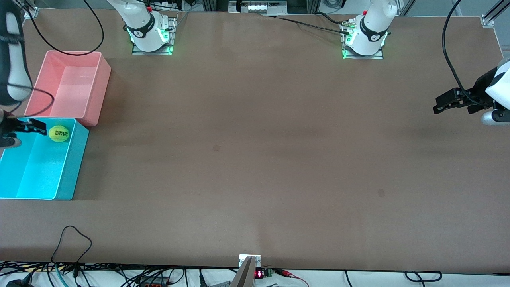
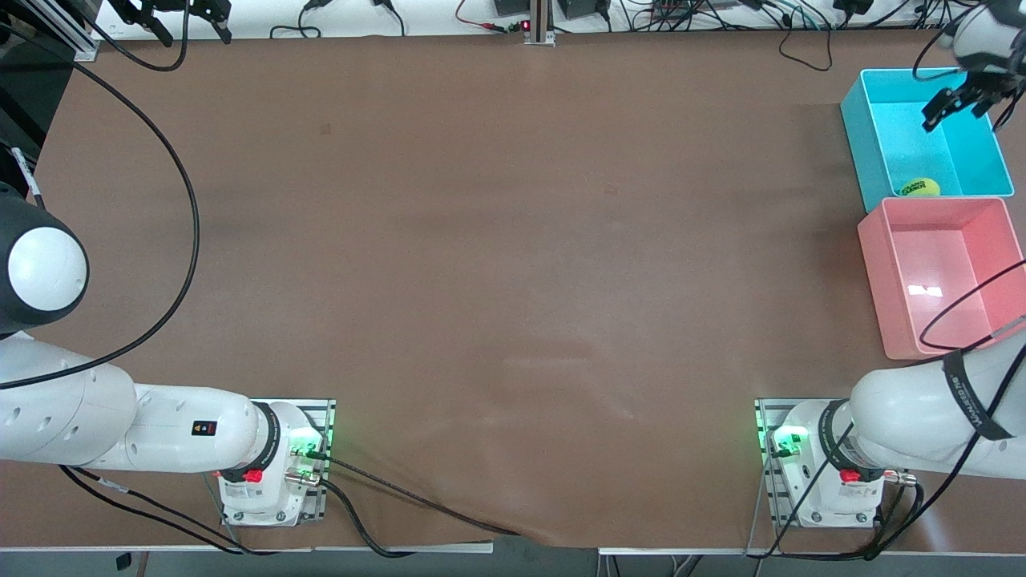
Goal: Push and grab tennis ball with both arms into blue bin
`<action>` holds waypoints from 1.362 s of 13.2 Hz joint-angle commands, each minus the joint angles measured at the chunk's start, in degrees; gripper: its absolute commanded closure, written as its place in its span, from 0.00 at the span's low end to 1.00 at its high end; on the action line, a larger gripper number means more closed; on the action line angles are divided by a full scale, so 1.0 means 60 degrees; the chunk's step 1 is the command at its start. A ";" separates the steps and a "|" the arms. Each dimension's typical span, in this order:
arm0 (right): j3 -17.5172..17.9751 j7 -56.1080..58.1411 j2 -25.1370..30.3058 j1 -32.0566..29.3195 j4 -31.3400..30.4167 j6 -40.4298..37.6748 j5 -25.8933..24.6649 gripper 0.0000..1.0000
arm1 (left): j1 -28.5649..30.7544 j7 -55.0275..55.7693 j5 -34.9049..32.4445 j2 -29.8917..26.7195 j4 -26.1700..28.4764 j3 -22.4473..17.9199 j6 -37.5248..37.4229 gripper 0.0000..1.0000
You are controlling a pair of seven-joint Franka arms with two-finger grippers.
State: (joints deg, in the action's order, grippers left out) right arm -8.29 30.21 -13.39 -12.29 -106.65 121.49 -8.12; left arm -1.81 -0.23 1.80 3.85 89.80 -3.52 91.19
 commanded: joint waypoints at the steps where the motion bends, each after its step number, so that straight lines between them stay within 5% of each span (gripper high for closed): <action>1: 0.0224 -0.0010 0.1129 0.0697 0.0355 -0.1520 0.0617 0.00 | -0.0020 -0.0064 -0.0095 -0.0114 0.0004 0.0030 0.0080 0.00; 8: 0.0239 -0.3625 0.1484 0.3262 0.3124 -0.5406 0.1251 0.00 | -0.0020 -0.0108 -0.0051 -0.0187 0.0048 0.0030 0.0037 0.00; 18: 0.0165 -0.3833 0.1469 0.3558 0.3273 -0.5585 0.1177 0.00 | 0.0083 -0.0079 -0.0095 -0.0685 0.0853 0.0382 0.0212 0.00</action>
State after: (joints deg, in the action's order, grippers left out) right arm -7.11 7.63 -4.18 9.46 -88.33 89.04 -1.47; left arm -1.77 -0.27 1.80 2.64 91.48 -1.66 91.54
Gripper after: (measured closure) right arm 0.000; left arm 0.000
